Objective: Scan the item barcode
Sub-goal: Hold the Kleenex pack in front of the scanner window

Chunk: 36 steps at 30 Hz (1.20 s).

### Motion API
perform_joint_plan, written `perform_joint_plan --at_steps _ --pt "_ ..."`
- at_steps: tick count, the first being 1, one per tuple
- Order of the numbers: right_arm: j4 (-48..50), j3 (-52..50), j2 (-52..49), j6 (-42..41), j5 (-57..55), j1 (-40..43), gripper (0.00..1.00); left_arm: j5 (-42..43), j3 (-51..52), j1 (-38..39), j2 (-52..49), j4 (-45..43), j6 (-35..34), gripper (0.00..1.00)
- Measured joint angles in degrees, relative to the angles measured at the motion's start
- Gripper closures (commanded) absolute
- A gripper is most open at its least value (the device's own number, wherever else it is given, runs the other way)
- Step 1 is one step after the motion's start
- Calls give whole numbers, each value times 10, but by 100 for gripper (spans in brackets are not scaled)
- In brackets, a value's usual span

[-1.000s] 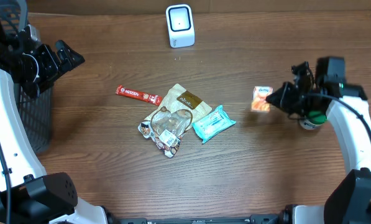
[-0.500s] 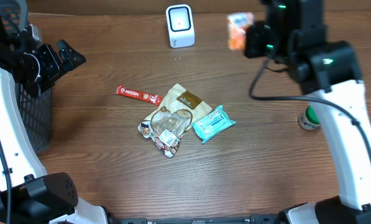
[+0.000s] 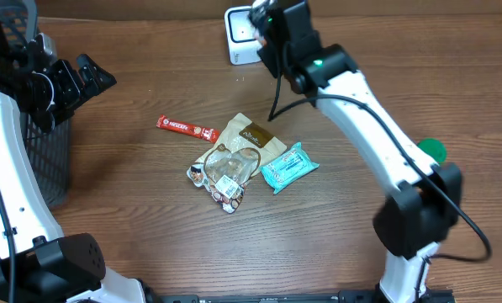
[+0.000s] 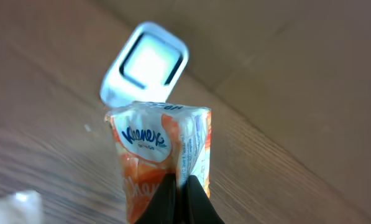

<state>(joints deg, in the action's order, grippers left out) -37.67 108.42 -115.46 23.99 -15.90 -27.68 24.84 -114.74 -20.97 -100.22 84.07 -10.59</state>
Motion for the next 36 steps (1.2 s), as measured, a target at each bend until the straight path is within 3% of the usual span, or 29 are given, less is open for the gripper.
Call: perform_joint_plan --at_steps 10,20,31,36 --pt "114 -1 -59 67 -10 0 96 0 0 0 0 0 0 0" --pt "277 -1 -72 75 -10 0 96 0 0 0 0 0 0 0" --pt "398 -1 -170 80 -19 -1 96 0 0 0 0 0 0 0" --pt "463 -1 -201 136 -29 -1 96 0 0 0 0 0 0 0"
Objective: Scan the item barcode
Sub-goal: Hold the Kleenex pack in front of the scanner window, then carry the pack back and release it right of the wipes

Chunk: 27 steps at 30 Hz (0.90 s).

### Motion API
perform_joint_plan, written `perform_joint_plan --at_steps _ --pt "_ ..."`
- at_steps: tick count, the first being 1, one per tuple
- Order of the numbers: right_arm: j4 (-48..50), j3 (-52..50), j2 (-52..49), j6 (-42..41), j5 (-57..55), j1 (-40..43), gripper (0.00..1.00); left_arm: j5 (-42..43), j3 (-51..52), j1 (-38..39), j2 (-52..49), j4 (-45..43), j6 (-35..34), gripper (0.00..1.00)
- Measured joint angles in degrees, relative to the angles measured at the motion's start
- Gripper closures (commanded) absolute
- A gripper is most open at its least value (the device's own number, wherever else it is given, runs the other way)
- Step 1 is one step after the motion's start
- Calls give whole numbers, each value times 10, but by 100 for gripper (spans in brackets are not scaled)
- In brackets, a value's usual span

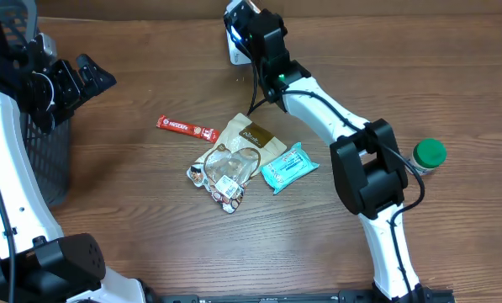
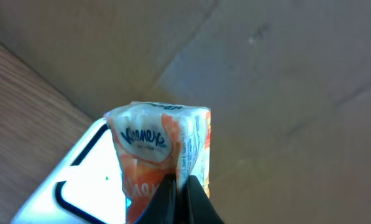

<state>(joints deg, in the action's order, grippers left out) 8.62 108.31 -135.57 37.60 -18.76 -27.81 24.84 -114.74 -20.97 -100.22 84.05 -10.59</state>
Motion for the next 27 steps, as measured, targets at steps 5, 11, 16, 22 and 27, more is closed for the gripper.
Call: perform_joint_plan --at_steps 5,11,16,22,27 --pt "34 0 -16 84 -1 -1 96 0 0 0 0 0 0 0" --pt "47 0 -45 123 -1 -1 96 0 0 0 0 0 0 0" --pt "47 0 -75 135 -1 -2 96 0 0 0 0 0 0 0" --pt "69 0 -77 136 -2 -12 96 0 0 0 0 0 0 0" --pt "51 0 -69 64 -9 -20 96 0 0 0 0 0 0 0"
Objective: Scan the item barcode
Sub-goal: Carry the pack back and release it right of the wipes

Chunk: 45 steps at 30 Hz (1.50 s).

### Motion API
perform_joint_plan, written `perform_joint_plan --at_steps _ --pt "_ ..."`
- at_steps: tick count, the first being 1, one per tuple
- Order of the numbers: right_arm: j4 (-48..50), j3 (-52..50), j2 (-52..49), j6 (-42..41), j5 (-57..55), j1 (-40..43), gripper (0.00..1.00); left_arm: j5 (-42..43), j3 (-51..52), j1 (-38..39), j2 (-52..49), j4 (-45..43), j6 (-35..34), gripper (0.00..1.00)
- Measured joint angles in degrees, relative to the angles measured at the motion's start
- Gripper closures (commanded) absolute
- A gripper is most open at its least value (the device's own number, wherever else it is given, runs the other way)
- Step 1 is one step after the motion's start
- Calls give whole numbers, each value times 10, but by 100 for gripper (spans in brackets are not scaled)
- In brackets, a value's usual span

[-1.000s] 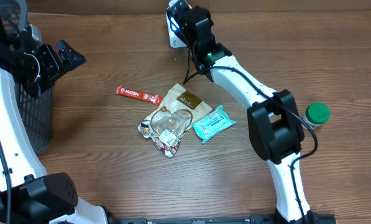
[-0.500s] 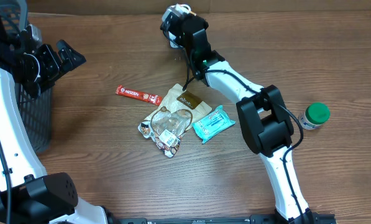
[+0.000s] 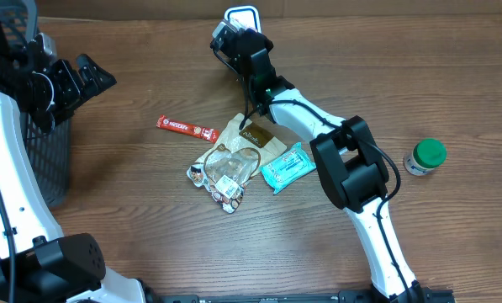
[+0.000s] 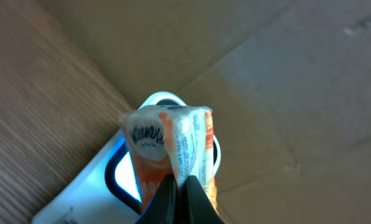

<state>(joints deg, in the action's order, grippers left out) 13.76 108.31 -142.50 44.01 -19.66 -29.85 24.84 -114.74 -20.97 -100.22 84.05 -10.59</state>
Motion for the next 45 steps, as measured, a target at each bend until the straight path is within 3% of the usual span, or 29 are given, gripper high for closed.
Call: perform_joint_plan --at_steps 6,11,12,17,21,25,30,32,36,45 --pt "-165 -3 101 -142 0 0 92 0 0 0 0 -1 0 0" --pt "-413 0 243 -256 -1 13 92 0 0 0 0 0 0 0" --pt "-514 1 292 -303 -2 23 91 0 0 0 0 0 0 0" --pt "-805 12 329 -433 0 57 96 0 0 0 0 0 0 0" --pt "-922 -36 323 -534 10 98 95 0 0 0 -1 0 0 0" --pt "-911 -118 321 -581 15 134 94 0 0 0 -1 0 0 0" --pt "-861 -204 313 -605 17 176 84 0 0 0 -1 0 0 0" --pt "-849 -223 312 -609 17 187 77 0 0 0 -1 0 0 0" --pt "-823 -237 312 -615 22 197 75 0 0 0 -1 0 0 0" --pt "-736 -242 312 -620 211 193 69 0 0 0 -1 0 0 0"
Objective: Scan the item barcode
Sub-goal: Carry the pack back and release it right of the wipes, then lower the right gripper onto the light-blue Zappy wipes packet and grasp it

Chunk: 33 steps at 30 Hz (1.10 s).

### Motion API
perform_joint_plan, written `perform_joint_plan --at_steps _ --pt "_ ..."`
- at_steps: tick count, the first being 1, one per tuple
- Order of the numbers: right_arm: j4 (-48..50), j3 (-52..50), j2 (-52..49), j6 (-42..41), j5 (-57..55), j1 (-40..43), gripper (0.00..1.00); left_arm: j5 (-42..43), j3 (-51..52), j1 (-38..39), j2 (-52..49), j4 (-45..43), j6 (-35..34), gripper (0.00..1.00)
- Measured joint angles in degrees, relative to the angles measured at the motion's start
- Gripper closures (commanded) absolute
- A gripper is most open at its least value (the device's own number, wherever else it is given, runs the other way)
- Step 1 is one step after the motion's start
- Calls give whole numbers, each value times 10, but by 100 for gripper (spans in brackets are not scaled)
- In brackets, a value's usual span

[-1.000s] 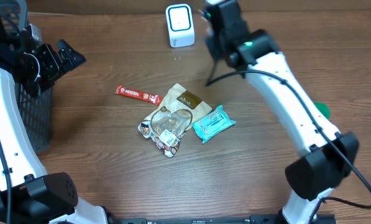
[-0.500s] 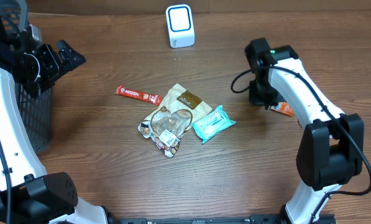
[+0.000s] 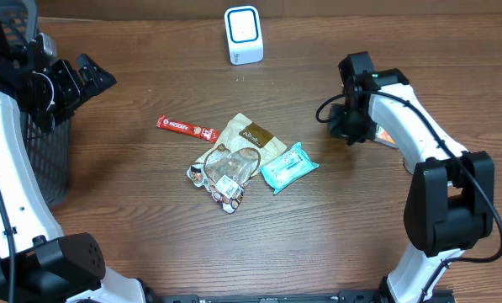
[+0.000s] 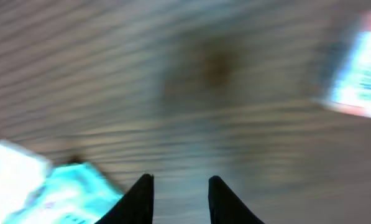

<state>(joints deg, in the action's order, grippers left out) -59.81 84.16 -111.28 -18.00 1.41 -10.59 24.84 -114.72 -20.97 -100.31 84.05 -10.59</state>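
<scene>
The white barcode scanner (image 3: 243, 34) stands at the back of the table. An orange Kleenex pack (image 3: 384, 135) lies on the wood at the right, partly under my right arm; the right wrist view shows it as a blur (image 4: 361, 71) at the upper right. Just left of the pack, low over the table, my right gripper (image 3: 345, 132) (image 4: 180, 180) is open with nothing between its fingers. My left gripper (image 3: 89, 77) hangs at the far left beside the basket, fingers apart and empty.
A red Nescafe stick (image 3: 186, 128), a brown pouch (image 3: 252, 139), a clear snack bag (image 3: 224, 173) and a teal wipes pack (image 3: 288, 166) (image 4: 45, 196) lie mid-table. A black mesh basket (image 3: 54, 160) stands at the left edge.
My right gripper held the Kleenex pack up against the scanner. Now it is open over the right side of the table and the pack lies on the wood beside it.
My right gripper, shut on the Kleenex pack, was near the scanner, then closer to its window, then right in front of it with the pack's side turned. Now the pack lies on the right of the table, released. The left arm stayed put.
</scene>
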Motion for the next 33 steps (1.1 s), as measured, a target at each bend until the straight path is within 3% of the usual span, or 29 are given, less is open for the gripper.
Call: perform_joint_plan --at_steps 3,14,25,29,33 --pt "31 -15 0 -2 70 -13 61 0 0 0 0 0 0 0" --pt "95 -109 0 0 126 -96 60 0 0 0 0 0 0 0" --pt "102 -133 17 0 26 -118 59 0 0 0 0 0 0 0" --pt "107 -133 21 1 -35 -109 53 0 0 0 0 0 0 0" --pt "101 -123 21 0 -79 -92 65 0 0 0 0 0 0 0"
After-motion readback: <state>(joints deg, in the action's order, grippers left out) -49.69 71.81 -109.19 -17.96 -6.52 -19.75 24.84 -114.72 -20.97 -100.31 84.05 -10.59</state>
